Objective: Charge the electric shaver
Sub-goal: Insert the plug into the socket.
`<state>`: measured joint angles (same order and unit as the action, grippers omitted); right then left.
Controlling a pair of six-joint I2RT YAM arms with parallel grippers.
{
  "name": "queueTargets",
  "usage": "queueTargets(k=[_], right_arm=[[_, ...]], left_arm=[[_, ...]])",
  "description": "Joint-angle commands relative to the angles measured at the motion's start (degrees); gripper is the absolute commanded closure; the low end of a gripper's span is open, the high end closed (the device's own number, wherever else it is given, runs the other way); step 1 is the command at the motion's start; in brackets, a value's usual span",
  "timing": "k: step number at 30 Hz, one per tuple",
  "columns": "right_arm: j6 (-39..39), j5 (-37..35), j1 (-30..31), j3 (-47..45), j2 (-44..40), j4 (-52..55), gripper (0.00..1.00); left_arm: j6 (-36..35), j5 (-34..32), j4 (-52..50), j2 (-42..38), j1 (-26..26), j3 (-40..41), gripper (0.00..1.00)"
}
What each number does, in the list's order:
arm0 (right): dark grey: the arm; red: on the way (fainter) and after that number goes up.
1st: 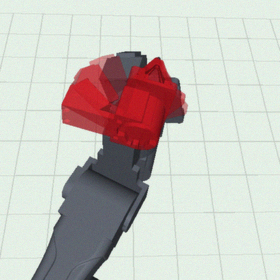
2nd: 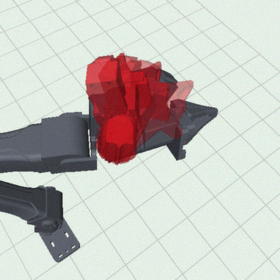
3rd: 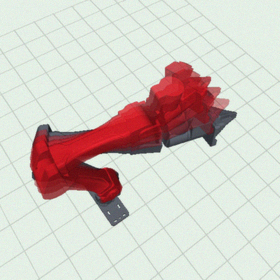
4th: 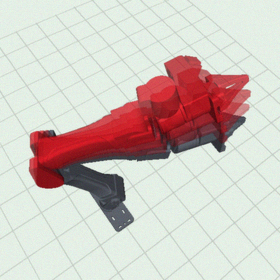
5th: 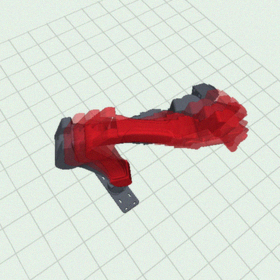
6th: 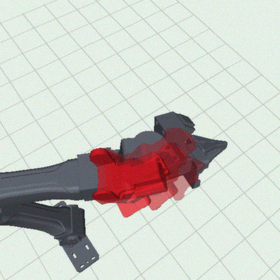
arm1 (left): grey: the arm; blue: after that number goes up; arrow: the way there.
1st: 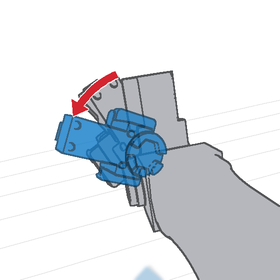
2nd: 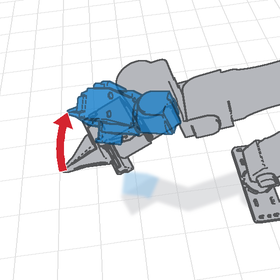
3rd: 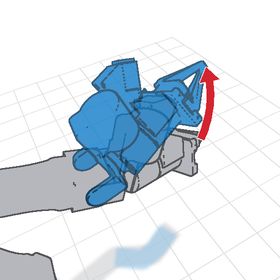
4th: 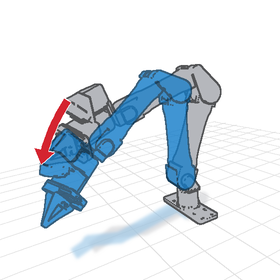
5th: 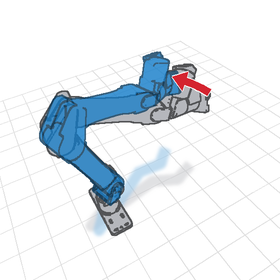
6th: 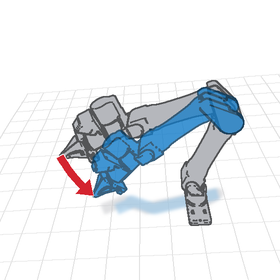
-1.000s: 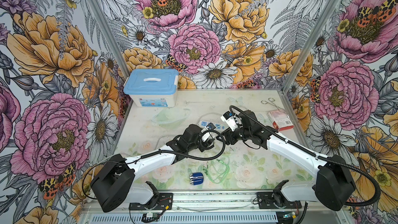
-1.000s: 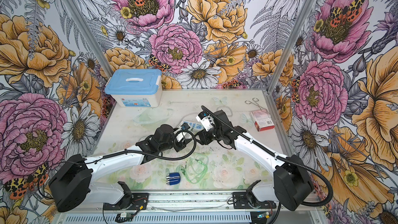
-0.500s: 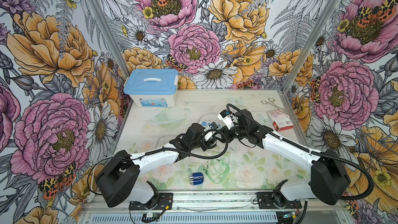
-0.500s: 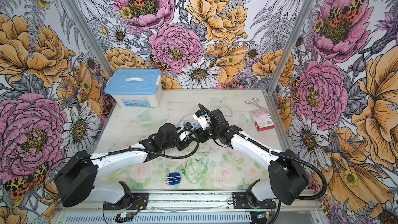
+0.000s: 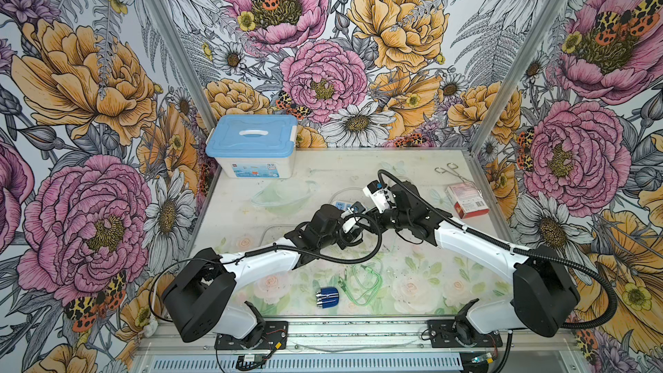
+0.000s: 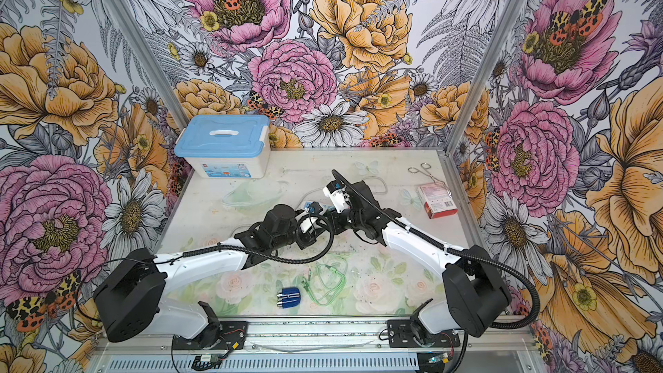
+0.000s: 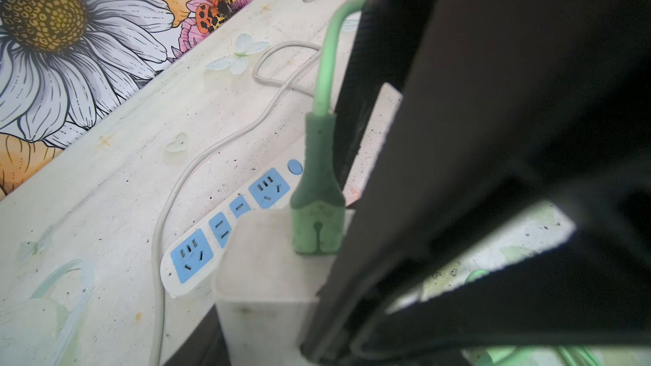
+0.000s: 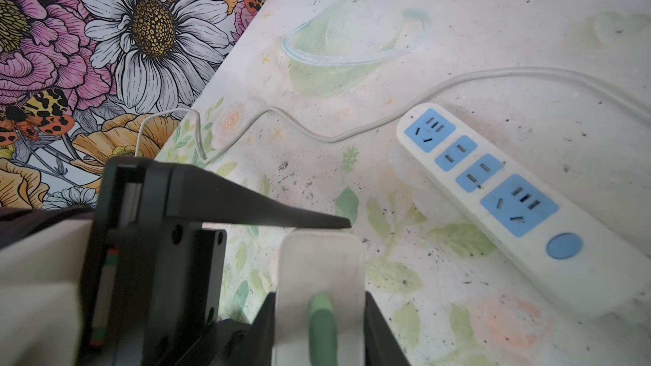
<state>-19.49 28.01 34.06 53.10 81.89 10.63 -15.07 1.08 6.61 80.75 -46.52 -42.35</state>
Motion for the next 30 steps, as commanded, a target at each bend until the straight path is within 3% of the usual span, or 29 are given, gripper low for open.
queueTargets(k=[1,4,8,10,11,17,19,25,30], right_arm=[[1.4,-3.6,-0.2,0.6,0.5,-0.8,1.0],[0.7,-6.7,-1.0,0.7,0.4,-1.0,1.0],[-0.3,-11.3,-1.5,1.8,1.3,-1.1,1.0],[-0.9,-12.9,-1.5,2.4,2.2,-1.3,1.0],[-1.1,-13.8,-1.5,2.7,2.7,-1.4,1.0],[-4.1,-24.3,-1.6,4.5,6.7,-1.5,1.0],[-5.0,-27.5,-1.6,5.5,8.1,-1.5,1.0],[-7.4,-32.2,-1.6,8.1,11.6,-1.3,1.0],[-9.0,-34.6,-1.5,8.1,12.2,-1.3,1.0]], left_arm=[[1.7,2.4,2.7,-3.9,1.2,0.0,0.6],[3.4,2.7,0.7,-6.3,2.6,1.1,0.43],[5.4,2.1,-3.9,-12.1,4.8,2.4,0.36],[6.3,1.4,-6.3,-15.3,5.7,2.5,0.3],[6.6,1.5,-7.3,-16.8,6.1,2.6,0.22],[7.7,0.2,-16.0,-25.5,11.1,0.6,0.16],[9.7,-2.1,-19.4,-27.4,14.5,-1.1,0.01],[19.3,-2.5,-26.1,-27.5,27.8,-4.6,0.01],[20.3,-5.4,-26.4,-26.7,31.0,-5.0,0.01]])
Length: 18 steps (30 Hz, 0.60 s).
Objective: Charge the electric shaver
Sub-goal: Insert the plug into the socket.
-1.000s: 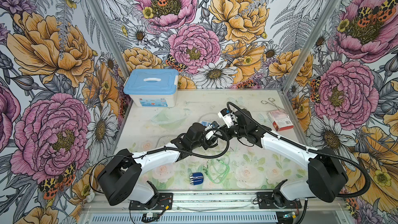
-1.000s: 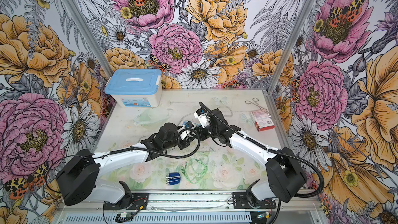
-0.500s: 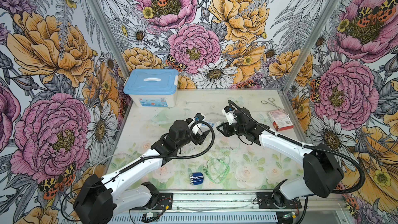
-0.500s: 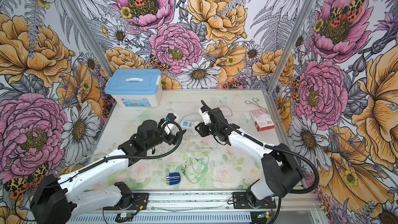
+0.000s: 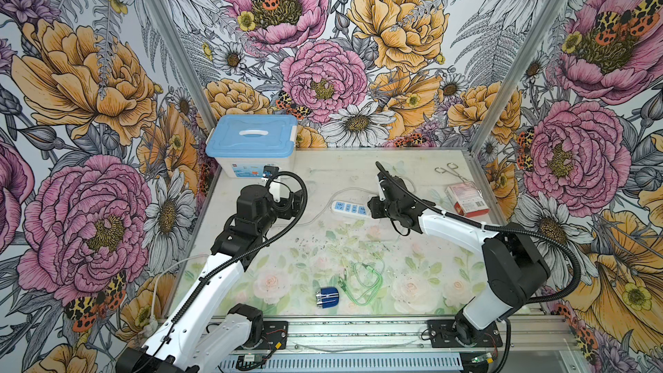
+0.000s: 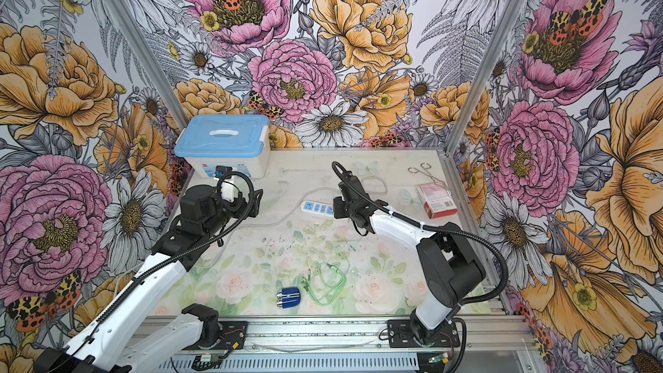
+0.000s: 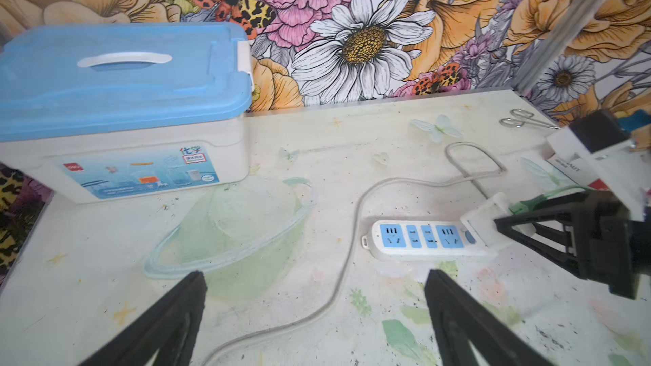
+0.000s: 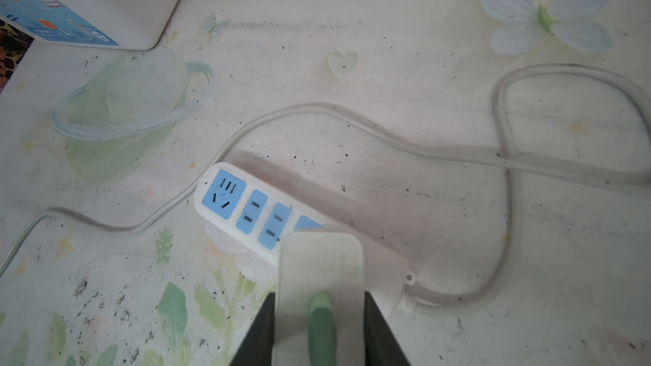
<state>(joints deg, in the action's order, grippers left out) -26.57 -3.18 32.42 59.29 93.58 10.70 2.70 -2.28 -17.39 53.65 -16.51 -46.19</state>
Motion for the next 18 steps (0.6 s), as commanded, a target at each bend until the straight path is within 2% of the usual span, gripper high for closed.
queueTargets(k=[1,7,18], right_arm=[[-2.5,-4.0,0.1,1.8,0.6,-1.4,1.0],[-4.7,-5.4,0.5,2.4,1.7,-1.5,1.0],[-6.4,-5.1,1.8,4.6,3.7,-1.4,1.0]], left_arm=[[2.5,-2.3,-2.5,0.5,1.4,-1.3,0.01],[3.5,-2.0,-2.6,1.0,4.1,-2.2,0.01],[4.1,-2.3,-2.9,-0.2,5.1,-2.3,0.01]])
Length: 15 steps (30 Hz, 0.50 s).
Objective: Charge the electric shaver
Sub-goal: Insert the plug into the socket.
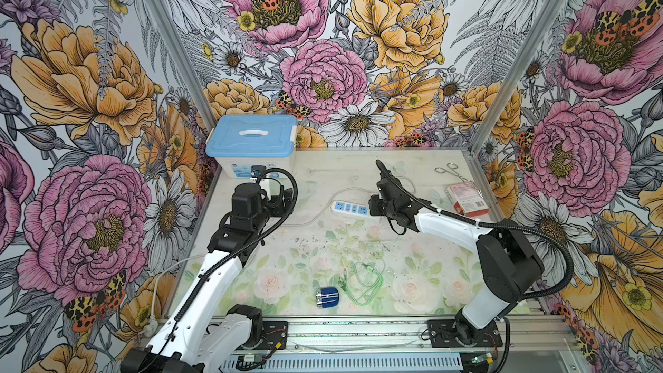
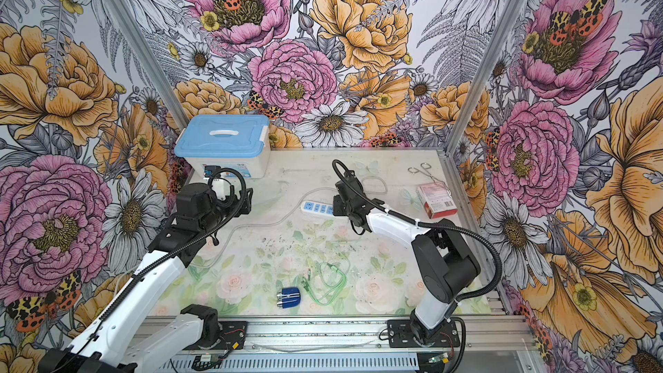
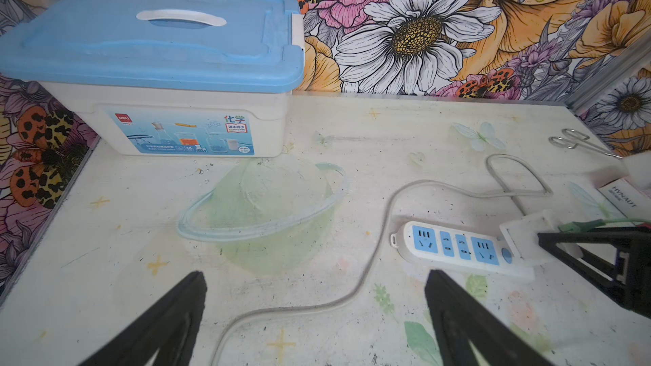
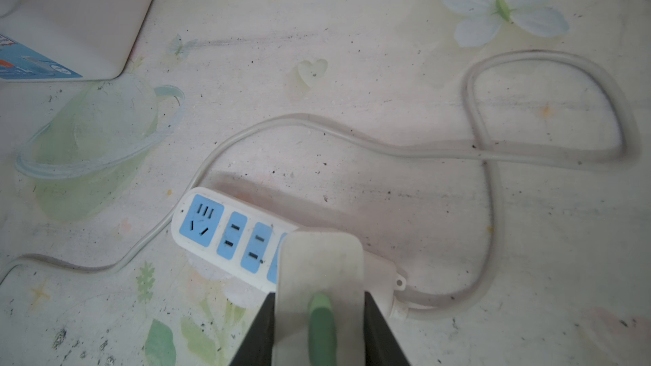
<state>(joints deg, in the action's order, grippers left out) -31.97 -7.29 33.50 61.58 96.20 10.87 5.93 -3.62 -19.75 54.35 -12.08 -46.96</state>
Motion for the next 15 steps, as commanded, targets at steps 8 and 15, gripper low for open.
queueTargets(k=[8,15], right_arm=[[-1.9,-0.9,1.6,2.9,2.5,-1.1,1.0],[-2.5,-2.0,2.0,3.0,3.2,-0.6,1.0]], left_arm=[[0.9,-1.6,-0.9,-1.7,1.2,-1.9,0.01],[0.7,-2.1,-1.0,-2.7,1.6,-1.6,0.01]])
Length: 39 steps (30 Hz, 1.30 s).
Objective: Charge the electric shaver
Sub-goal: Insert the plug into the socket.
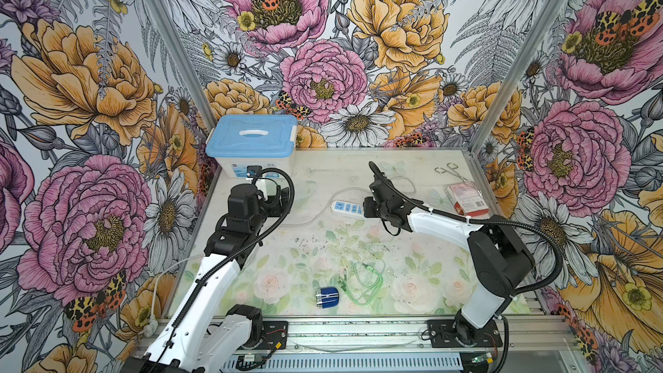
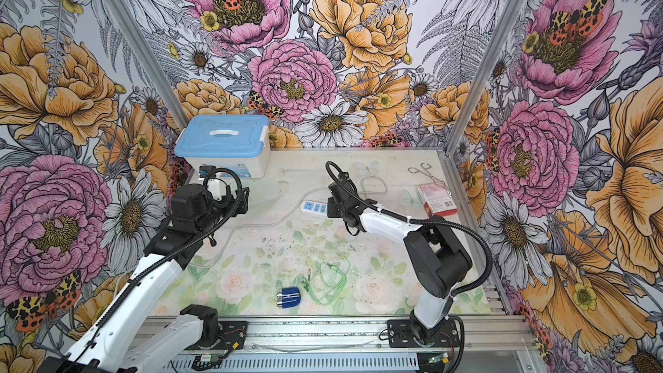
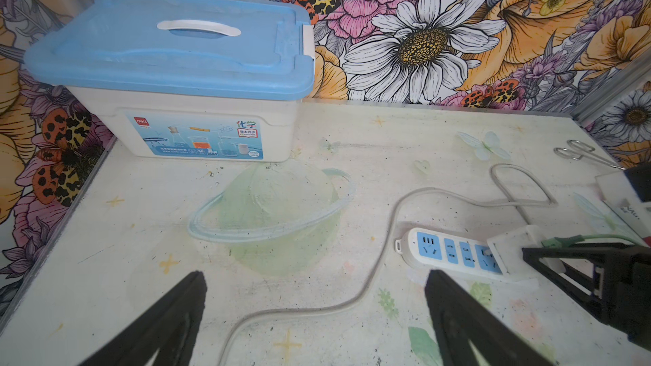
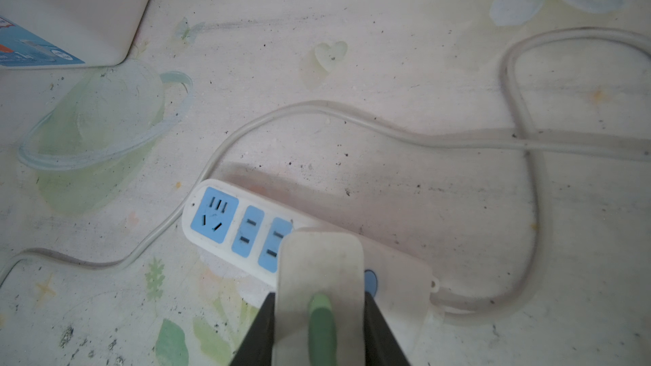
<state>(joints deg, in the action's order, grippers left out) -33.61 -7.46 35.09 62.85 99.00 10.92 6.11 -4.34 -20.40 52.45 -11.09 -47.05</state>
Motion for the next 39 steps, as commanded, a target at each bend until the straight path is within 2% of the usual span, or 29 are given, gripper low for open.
queueTargets(k=[1,19,29,39], right_arm=[[-0.9,-1.9,0.5,1.8,0.4,-0.5,1.0],[-5.6,-6.9,2.7,3.0,3.2,3.0,1.0],[-9.2,-11.4,4.8,7.0,6.2,10.4,1.0],[-15.1,-14.1,7.5,16.7,13.2,23.1,1.0]], left_arm=[[0.5,-1.4,-0.3,-0.8,0.6,-1.5,0.01],[0.8,-1.5,-0.6,-1.3,1.0,-1.7,0.01],[0.9,-1.7,-0.8,-1.9,1.0,-1.8,0.01],[1.5,-1.7,-1.0,-2.5,1.3,-1.7,0.01]])
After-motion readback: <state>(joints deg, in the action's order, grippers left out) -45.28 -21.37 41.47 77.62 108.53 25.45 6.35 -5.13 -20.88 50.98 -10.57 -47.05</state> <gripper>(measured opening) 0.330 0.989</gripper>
